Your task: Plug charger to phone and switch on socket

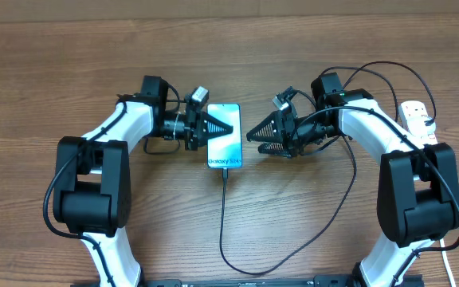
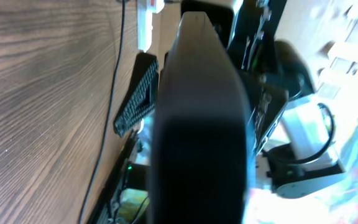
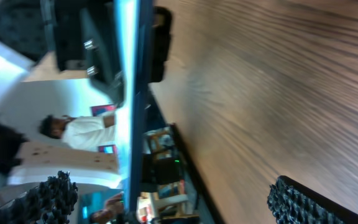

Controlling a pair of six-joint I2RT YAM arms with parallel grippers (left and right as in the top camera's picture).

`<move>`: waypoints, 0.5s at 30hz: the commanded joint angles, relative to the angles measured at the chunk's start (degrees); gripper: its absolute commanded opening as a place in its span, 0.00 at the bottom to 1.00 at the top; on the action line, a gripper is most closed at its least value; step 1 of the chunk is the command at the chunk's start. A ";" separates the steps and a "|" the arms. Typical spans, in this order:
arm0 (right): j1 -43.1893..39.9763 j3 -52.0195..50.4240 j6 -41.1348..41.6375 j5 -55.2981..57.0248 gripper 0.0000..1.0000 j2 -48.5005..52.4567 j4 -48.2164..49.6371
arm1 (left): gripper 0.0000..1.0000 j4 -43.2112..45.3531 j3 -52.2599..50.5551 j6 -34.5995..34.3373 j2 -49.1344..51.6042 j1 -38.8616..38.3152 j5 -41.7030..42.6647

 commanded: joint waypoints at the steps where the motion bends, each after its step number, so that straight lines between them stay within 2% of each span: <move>1: 0.26 0.66 -2.14 5.57 1.00 -1.46 -0.68 | 0.04 -1.01 0.28 6.60 -0.98 -1.36 0.09; 15: 0.57 0.59 -2.19 9.29 1.00 -1.46 -2.25 | 0.04 -0.96 0.28 6.58 -0.98 -2.40 -1.62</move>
